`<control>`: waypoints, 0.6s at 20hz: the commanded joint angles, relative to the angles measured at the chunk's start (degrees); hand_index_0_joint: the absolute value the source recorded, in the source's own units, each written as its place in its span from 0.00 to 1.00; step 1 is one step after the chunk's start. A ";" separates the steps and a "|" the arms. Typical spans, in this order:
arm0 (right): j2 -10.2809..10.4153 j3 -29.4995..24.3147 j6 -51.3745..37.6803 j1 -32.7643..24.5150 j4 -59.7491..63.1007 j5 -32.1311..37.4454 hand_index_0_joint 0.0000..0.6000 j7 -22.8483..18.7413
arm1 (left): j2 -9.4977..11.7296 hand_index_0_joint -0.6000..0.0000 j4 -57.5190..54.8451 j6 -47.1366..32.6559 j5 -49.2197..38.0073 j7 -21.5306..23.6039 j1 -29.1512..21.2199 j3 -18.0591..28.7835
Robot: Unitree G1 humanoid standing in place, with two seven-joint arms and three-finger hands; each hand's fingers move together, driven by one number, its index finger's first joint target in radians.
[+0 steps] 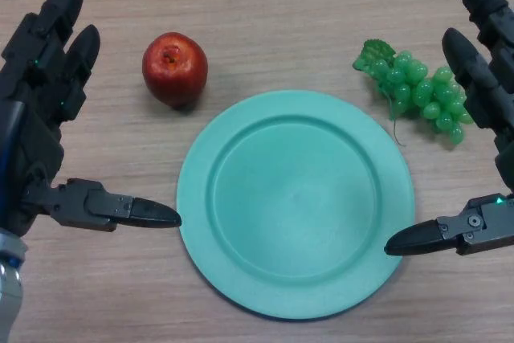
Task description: Pick up the red apple and place it on the plate
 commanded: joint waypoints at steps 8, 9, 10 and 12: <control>-1.65 -4.38 -5.87 -1.71 -2.24 3.84 0.00 0.46 | 4.79 1.00 6.18 -6.75 1.18 3.43 -7.75 2.70; -1.73 -4.68 -5.67 -1.50 -2.41 3.89 0.00 0.60 | 5.34 1.00 8.92 -7.34 1.36 3.83 -9.39 2.33; -1.81 -5.19 -5.47 -1.42 -2.57 4.15 0.00 0.78 | 6.04 1.00 11.39 -7.15 1.59 3.90 -10.98 1.91; -1.72 -5.45 -5.95 -1.23 -2.38 4.20 0.00 0.62 | 7.60 1.00 19.32 -11.59 5.73 4.33 -15.70 0.36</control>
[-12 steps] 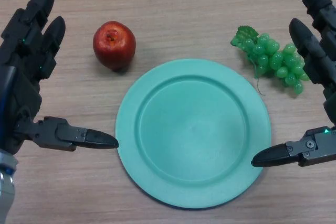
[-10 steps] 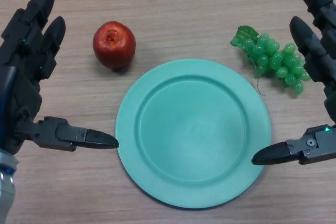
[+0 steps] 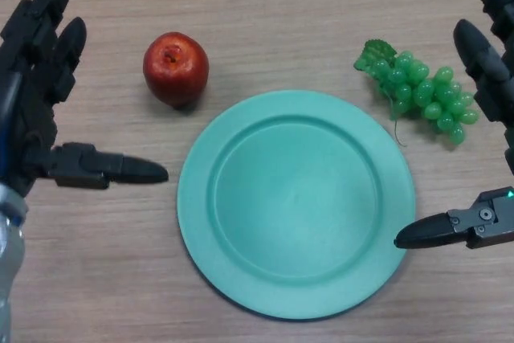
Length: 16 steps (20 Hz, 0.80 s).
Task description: Pick up the red apple and place it on the plate
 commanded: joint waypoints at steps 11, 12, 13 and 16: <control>-1.35 -8.38 -7.99 2.16 -4.51 5.40 0.00 1.25 | 1.24 1.00 35.97 -25.62 25.59 9.38 -24.05 -6.85; -1.39 -9.27 -8.40 2.37 -4.22 5.89 0.00 1.61 | 1.24 1.00 37.91 -25.33 27.99 10.56 -25.10 -7.50; -1.42 -9.76 -8.65 2.49 -3.92 6.05 0.00 1.80 | 1.03 1.00 39.23 -25.06 29.37 11.50 -25.73 -7.53; -1.54 -11.09 -9.01 3.12 -4.28 6.32 0.00 2.44 | 0.85 1.00 44.42 -26.37 31.09 13.90 -28.20 -7.39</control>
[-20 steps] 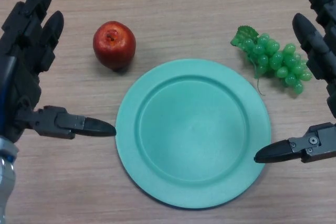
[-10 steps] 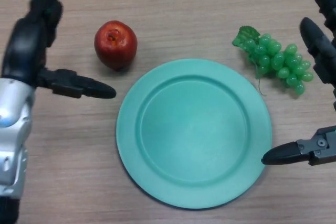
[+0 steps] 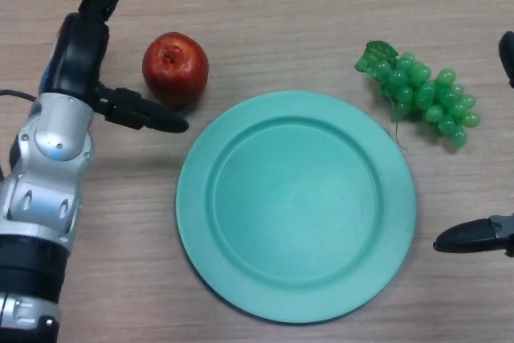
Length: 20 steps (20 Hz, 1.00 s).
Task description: Pick up the red apple and place it on the plate
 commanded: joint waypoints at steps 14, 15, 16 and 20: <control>-1.24 -5.04 -9.54 -0.14 -4.13 3.74 0.00 2.12 | 1.42 0.00 21.52 -19.24 10.03 11.40 -12.10 -1.24; -1.19 -4.92 -9.82 -0.06 -4.14 3.65 0.00 2.16 | 1.71 0.00 22.20 -19.73 11.79 12.89 -12.29 -1.40; -1.33 -5.11 -9.73 0.07 -4.36 3.81 0.00 2.30 | 1.98 0.00 22.04 -19.40 12.44 13.99 -12.33 -0.70; -1.92 -5.51 -7.72 -0.93 -5.31 4.25 0.00 1.52 | 3.51 0.00 10.82 -16.63 11.76 14.14 -9.44 1.53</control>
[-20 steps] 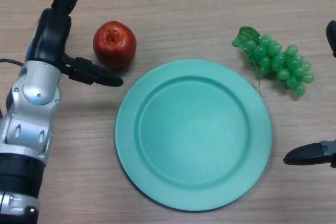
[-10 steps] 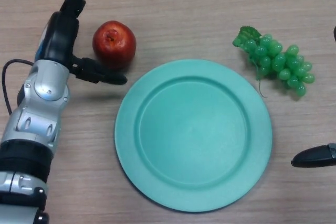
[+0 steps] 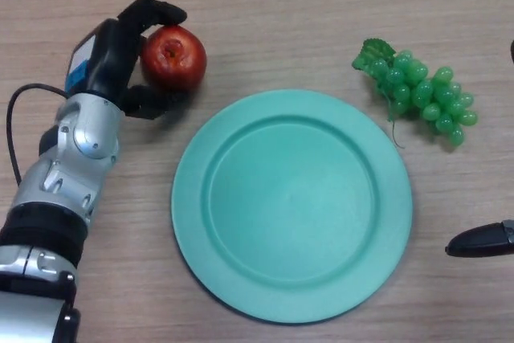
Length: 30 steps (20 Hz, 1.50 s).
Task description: Pick up the red apple and place it on the plate
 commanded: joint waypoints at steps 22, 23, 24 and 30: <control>-1.43 0.23 -0.07 -0.98 -8.38 9.65 0.00 -2.39 | -5.96 0.00 -56.59 8.84 0.70 -8.98 37.17 -14.44; -1.49 -0.06 0.12 -0.95 -8.62 9.75 0.00 -2.35 | -5.96 0.00 -57.04 9.98 -1.34 -8.94 36.81 -14.72; -1.51 -0.24 0.08 -0.94 -8.74 9.64 0.00 -2.28 | -5.96 0.00 -56.38 9.86 -1.09 -8.25 36.31 -14.84; -1.15 0.39 -0.79 -0.69 -8.68 7.36 0.00 -2.08 | -5.96 1.00 -59.27 14.94 -4.04 -6.37 35.47 -14.32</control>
